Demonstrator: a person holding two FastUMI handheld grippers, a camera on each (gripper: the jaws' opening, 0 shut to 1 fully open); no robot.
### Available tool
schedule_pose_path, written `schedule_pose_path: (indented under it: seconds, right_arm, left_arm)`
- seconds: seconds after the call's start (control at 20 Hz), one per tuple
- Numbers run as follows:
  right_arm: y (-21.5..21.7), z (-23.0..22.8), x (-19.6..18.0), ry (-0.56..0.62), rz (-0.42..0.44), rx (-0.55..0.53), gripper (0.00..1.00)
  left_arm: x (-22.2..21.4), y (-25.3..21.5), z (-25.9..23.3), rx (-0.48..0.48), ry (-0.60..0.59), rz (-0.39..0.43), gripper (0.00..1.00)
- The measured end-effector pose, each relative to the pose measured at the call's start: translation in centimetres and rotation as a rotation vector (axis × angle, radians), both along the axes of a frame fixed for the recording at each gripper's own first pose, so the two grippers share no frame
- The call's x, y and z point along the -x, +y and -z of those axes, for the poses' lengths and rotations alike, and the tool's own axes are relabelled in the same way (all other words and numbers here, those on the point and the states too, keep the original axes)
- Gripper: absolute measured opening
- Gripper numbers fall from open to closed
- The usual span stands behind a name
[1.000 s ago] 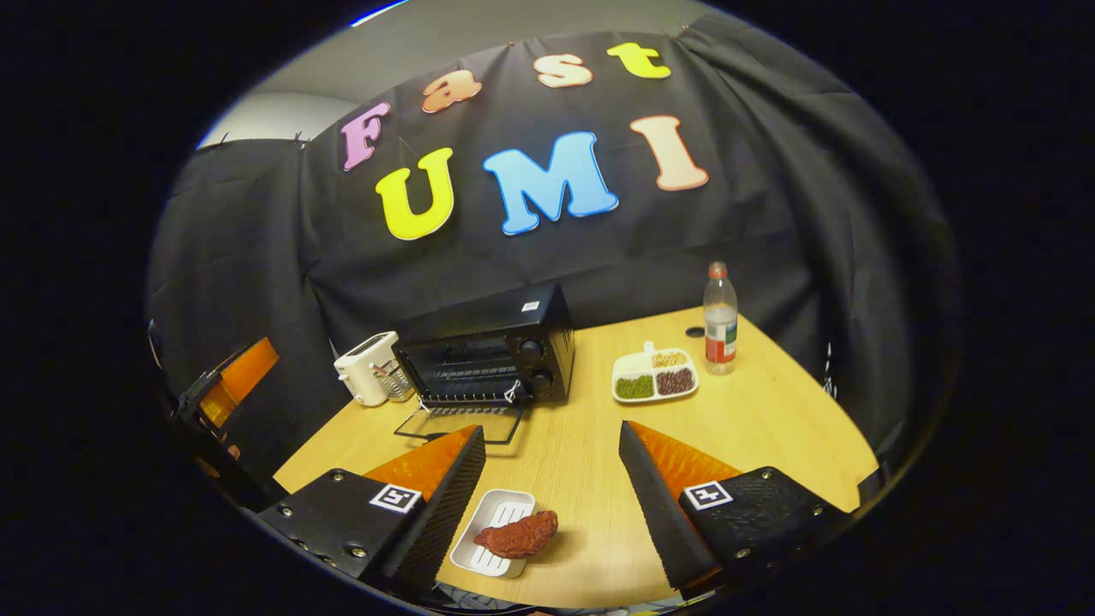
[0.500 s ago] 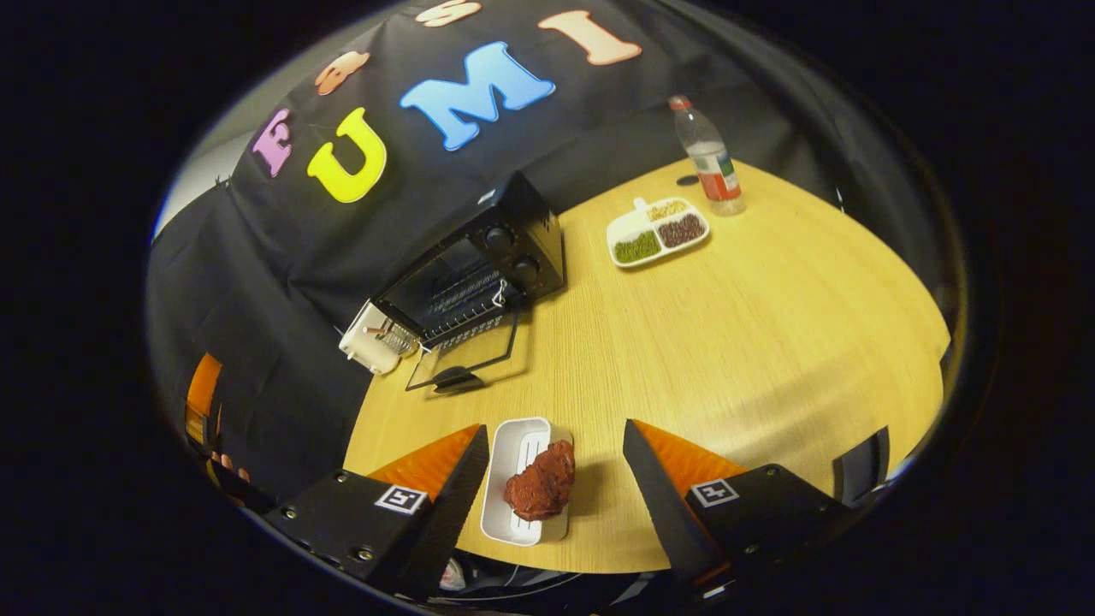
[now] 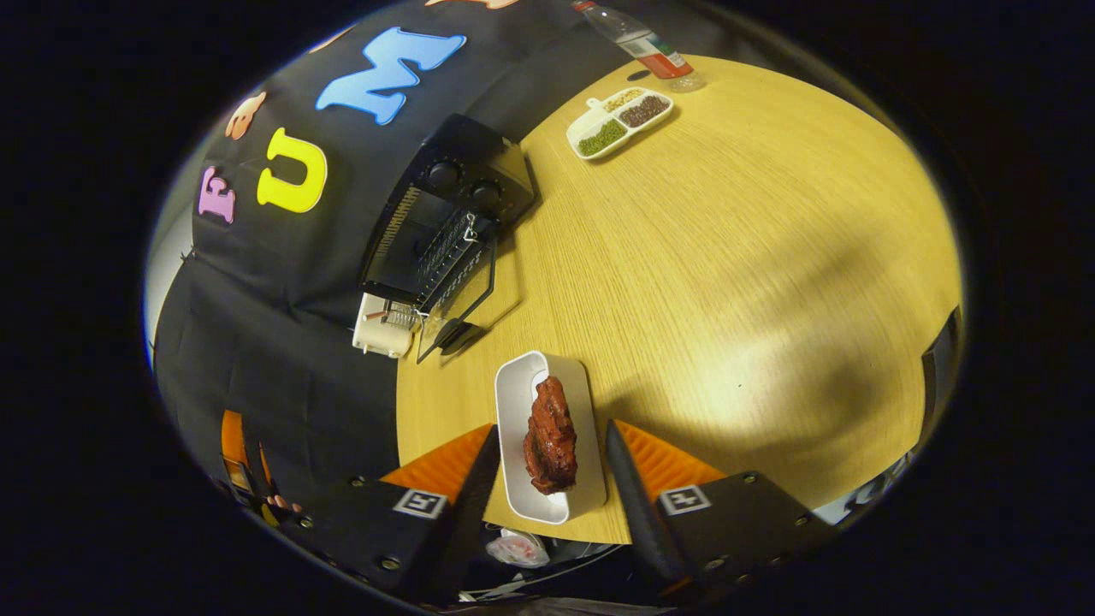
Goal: Open the electric oven with the left hand, put the food in, and close the electric oven.
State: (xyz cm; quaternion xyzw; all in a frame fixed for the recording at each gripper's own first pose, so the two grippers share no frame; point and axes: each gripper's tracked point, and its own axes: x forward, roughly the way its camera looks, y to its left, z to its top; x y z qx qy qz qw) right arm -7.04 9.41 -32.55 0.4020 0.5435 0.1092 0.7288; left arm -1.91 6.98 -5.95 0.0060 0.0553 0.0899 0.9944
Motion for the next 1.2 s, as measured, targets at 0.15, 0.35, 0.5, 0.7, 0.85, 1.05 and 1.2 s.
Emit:
schedule_pose_path:
  seconds: [0.15,0.35,0.5,0.7,0.85,1.05,1.2]
  right_arm:
    - [0.8,-0.5,0.0,0.004,-0.004,-0.055,0.44]
    - [0.6,-0.9,-0.8,-0.045,0.030,-0.040,0.10]
    - [0.0,-1.4,-1.0,-0.078,0.015,-0.017,0.10]
    - [-0.3,-3.2,-1.5,-0.098,0.016,-0.033,0.10]
    - [-0.1,-5.3,-2.8,-0.144,0.029,-0.047,0.09]
    - [1.5,-7.9,-5.4,-0.208,0.067,-0.083,0.09]
    - [3.0,-9.4,-7.4,-0.247,0.083,-0.093,0.10]
  left_arm:
    - [0.1,0.2,0.2,-0.002,0.003,-0.007,1.00]
    - [0.1,0.1,0.6,-0.004,0.008,-0.005,0.97]
    - [0.2,-0.2,0.9,0.000,0.009,-0.012,1.00]
    - [0.2,-0.1,1.1,0.009,0.003,-0.029,0.96]
    - [-0.5,-0.6,1.2,0.024,-0.006,-0.020,0.96]
    - [-2.1,-1.0,1.5,0.034,-0.006,0.014,0.96]
    - [-2.9,-0.6,1.7,0.032,-0.014,0.029,1.00]
